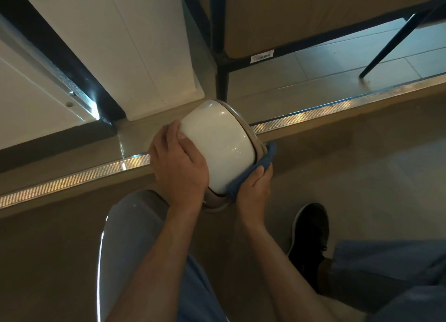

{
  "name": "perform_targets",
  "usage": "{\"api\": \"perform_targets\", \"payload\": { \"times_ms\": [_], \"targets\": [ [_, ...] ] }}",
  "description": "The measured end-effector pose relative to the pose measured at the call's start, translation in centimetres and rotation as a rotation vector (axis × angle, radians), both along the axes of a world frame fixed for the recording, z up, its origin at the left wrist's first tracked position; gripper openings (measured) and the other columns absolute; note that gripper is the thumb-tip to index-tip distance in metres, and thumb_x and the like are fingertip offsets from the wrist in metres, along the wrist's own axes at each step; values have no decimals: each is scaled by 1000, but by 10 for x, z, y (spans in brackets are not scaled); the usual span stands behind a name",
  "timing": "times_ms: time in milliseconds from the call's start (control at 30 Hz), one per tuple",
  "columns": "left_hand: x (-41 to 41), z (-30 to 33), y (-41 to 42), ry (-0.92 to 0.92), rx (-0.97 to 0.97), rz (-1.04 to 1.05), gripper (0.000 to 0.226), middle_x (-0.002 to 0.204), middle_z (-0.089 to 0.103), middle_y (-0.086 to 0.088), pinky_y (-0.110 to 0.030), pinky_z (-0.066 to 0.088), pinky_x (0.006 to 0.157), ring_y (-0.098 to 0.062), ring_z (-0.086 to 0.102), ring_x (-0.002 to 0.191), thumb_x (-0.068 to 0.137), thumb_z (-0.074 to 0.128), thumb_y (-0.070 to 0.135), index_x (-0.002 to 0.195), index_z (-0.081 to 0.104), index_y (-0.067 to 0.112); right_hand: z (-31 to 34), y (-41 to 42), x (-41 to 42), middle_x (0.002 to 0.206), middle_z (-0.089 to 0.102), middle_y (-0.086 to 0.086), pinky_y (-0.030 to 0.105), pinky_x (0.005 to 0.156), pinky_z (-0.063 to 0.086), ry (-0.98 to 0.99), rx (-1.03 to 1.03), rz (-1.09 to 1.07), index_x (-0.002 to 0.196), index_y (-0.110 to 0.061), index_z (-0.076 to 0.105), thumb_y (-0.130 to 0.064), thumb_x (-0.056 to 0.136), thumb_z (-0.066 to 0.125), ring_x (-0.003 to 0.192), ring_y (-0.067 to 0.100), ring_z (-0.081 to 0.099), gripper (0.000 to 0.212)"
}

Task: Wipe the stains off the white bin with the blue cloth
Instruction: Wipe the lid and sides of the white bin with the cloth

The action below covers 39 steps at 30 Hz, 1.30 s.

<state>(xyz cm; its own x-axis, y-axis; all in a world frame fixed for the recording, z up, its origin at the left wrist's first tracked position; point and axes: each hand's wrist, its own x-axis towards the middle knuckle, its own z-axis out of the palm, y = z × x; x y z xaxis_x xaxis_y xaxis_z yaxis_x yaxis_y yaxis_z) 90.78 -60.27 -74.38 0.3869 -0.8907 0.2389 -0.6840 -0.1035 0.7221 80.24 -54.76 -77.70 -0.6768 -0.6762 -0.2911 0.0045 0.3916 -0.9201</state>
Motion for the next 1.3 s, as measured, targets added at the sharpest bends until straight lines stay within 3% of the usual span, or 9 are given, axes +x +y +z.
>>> {"api": "perform_targets", "payload": {
  "times_ms": [100, 233, 433, 600, 700, 800, 900, 1033, 1300],
  "targets": [
    [1, 0, -1, 1, -10, 2, 42, 136, 58, -8, -51, 47, 99, -27, 52, 124, 105, 34, 29, 134, 61, 16, -4, 26, 20, 125, 48, -6, -7, 72, 29, 7, 39, 72, 155, -15, 26, -22, 110, 30, 102, -1, 47, 46],
    [0, 2, 0, -12, 5, -4, 43, 137, 57, -7, -52, 49, 98, -26, 52, 125, 105, 32, 32, 135, 60, 17, 1, 22, 18, 127, 50, -2, 13, 81, 35, -50, 85, 85, 156, -19, 23, -28, 110, 30, 110, 12, 50, 48],
    [-1, 3, 2, -9, 17, -13, 44, 139, 56, -6, -50, 46, 102, -26, 51, 127, 106, 30, 33, 137, 58, 17, 1, 3, 2, 119, 53, -3, 13, 76, 34, -62, 54, -1, 148, -16, 35, -27, 110, 31, 107, 13, 53, 40],
    [0, 1, 0, -9, 14, -35, 44, 138, 57, -5, -48, 48, 100, -23, 52, 125, 106, 30, 33, 136, 59, 18, -6, 45, 46, 141, 46, -2, -2, 79, 31, -100, 99, 83, 159, -19, 16, -29, 109, 29, 117, 5, 44, 52],
    [-1, 2, 0, -15, 11, -37, 44, 138, 57, -6, -48, 48, 99, -25, 52, 125, 105, 31, 33, 136, 58, 17, 2, 43, 47, 136, 45, -3, 8, 86, 29, -127, 110, 88, 159, -21, 13, -28, 110, 28, 115, 6, 40, 52],
    [-3, 4, 1, -22, 20, -29, 45, 139, 56, -7, -49, 47, 101, -26, 51, 126, 105, 30, 33, 137, 57, 16, 4, 19, 19, 126, 45, -7, 18, 91, 31, -167, 86, 37, 156, -24, 21, -31, 110, 28, 117, 10, 44, 47],
    [-4, 4, 1, -17, 16, -31, 46, 139, 56, -9, -49, 46, 102, -27, 50, 126, 104, 30, 32, 138, 57, 15, -5, 1, 4, 125, 54, -3, 5, 79, 38, -165, 12, -60, 149, -18, 35, -28, 110, 29, 118, 14, 53, 41],
    [-2, 3, 1, -10, 9, -45, 48, 138, 57, -9, -51, 47, 100, -27, 51, 126, 104, 28, 34, 137, 58, 15, -7, 20, 31, 135, 44, -10, -10, 76, 24, -120, -17, -72, 159, -17, 20, -26, 111, 28, 115, -6, 40, 50],
    [-4, 4, 0, -18, 14, -49, 49, 139, 55, -8, -51, 46, 102, -26, 49, 127, 104, 28, 37, 137, 58, 16, -10, -2, -11, 121, 54, -15, -3, 81, 37, -144, -119, -10, 150, -15, 34, -25, 111, 29, 98, -22, 52, 41]
  ]
}}
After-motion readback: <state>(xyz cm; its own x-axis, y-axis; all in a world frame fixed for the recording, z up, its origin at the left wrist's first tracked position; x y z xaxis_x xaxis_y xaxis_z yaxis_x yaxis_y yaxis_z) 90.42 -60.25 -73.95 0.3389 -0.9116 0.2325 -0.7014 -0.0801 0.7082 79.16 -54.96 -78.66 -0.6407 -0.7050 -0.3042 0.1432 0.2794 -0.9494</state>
